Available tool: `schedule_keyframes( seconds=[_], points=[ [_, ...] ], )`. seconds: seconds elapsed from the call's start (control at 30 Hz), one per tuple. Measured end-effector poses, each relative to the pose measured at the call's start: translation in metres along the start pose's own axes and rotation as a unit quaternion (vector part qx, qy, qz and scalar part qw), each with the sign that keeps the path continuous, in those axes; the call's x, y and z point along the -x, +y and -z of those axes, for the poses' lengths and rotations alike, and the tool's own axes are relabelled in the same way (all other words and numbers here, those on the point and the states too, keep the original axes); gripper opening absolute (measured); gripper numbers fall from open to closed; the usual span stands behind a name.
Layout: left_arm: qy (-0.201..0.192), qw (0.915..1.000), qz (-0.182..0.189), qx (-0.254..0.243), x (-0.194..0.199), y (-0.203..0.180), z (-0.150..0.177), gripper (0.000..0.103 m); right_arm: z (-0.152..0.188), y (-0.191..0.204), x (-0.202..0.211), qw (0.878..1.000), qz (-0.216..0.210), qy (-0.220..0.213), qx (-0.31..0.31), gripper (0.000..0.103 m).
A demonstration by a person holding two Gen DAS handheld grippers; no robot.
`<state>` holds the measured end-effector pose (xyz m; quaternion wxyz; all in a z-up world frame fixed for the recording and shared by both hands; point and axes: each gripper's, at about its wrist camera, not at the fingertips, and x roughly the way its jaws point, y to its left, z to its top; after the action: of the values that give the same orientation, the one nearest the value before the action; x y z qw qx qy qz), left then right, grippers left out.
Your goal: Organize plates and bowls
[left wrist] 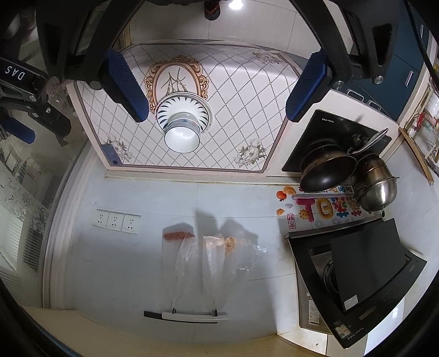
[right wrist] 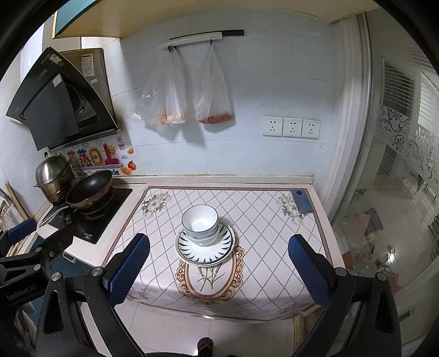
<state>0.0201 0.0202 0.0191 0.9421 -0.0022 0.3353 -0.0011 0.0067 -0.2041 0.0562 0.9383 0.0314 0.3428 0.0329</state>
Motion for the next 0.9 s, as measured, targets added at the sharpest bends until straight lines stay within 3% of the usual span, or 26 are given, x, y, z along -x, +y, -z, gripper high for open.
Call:
schedule_keyframes(
  seconds=[0.9],
  points=[
    [0.002, 0.9999, 0.005, -0.009, -0.007, 0.001, -0.01, 0.103, -0.001, -0.007, 0.001, 1.0, 0.001, -0.001, -0.001, 0.103]
  ],
)
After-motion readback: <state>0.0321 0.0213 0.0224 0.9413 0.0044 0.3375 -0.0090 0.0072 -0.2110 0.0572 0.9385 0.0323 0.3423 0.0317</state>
